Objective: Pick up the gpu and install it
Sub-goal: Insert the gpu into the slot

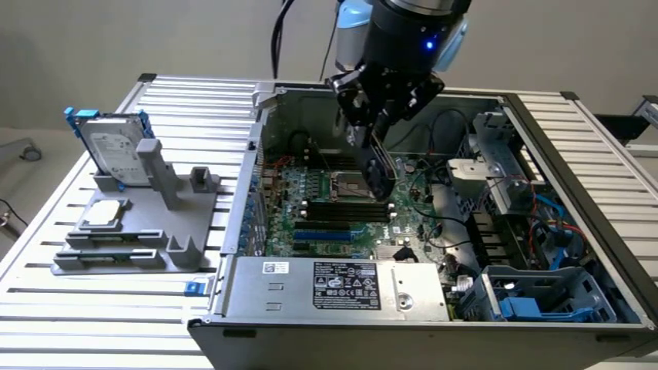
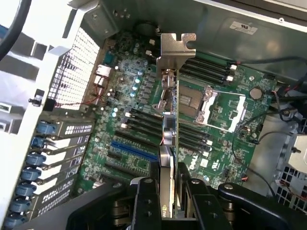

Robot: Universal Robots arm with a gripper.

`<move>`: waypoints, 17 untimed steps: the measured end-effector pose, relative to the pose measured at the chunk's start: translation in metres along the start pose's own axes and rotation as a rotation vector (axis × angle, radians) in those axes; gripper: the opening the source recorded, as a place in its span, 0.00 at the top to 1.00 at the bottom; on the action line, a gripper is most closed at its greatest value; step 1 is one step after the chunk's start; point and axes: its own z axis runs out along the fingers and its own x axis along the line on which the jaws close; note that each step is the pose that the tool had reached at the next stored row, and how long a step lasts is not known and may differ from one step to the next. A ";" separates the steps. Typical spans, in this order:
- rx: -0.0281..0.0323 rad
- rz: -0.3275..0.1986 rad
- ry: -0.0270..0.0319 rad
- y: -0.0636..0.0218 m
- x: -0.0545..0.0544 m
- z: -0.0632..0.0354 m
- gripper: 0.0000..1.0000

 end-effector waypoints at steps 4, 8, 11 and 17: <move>0.0050 -0.073 0.0091 0.0000 0.000 0.0001 0.74; 0.0099 -0.144 0.0179 -0.0001 0.000 0.0008 0.74; 0.0138 -0.199 0.0248 -0.0002 0.000 0.0016 0.74; 0.0212 -0.307 0.0382 -0.0004 0.000 0.0029 0.74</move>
